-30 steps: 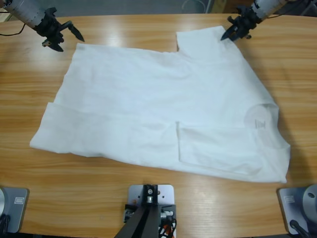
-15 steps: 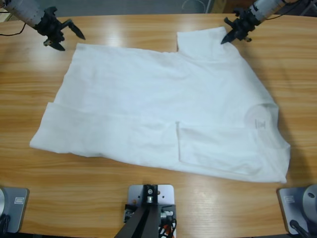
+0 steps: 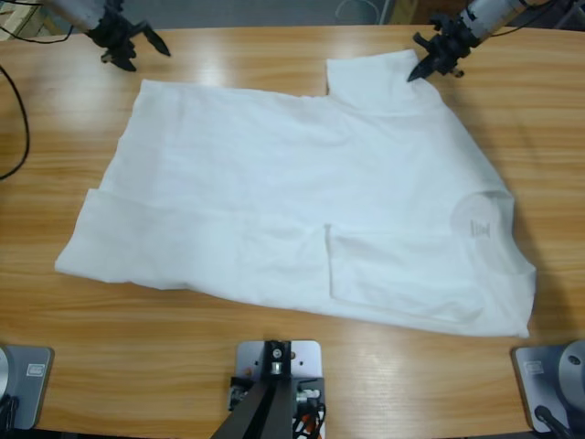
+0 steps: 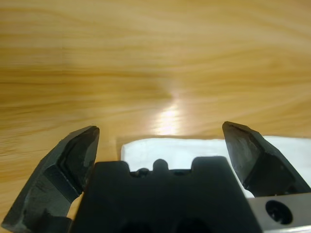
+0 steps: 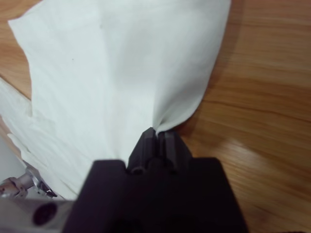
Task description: Fold clothes
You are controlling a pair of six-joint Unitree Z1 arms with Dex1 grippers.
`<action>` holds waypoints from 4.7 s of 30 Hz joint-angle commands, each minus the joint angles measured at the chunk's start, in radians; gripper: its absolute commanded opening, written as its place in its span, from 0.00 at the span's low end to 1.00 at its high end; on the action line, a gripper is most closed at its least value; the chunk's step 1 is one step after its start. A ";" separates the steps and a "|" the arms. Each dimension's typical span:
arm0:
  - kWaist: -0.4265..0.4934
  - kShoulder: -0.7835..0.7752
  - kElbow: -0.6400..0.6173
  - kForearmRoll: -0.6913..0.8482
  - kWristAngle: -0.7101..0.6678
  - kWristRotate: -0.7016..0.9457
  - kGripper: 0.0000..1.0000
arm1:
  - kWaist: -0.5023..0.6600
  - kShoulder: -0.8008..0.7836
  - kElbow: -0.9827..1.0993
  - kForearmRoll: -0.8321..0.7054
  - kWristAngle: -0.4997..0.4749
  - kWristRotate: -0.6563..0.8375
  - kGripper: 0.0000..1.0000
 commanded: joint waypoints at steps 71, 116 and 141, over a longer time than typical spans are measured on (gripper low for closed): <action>0.026 0.155 -0.322 0.538 -0.099 0.109 0.00 | 0.033 -0.359 0.212 0.067 0.137 -0.057 0.00; 0.051 -0.319 0.564 0.447 -0.041 0.336 0.00 | 0.006 -0.876 1.366 -0.241 0.091 0.001 0.00; 0.056 -0.353 0.707 0.388 -0.050 0.316 0.00 | 0.010 -0.953 1.622 -0.367 0.107 0.030 0.00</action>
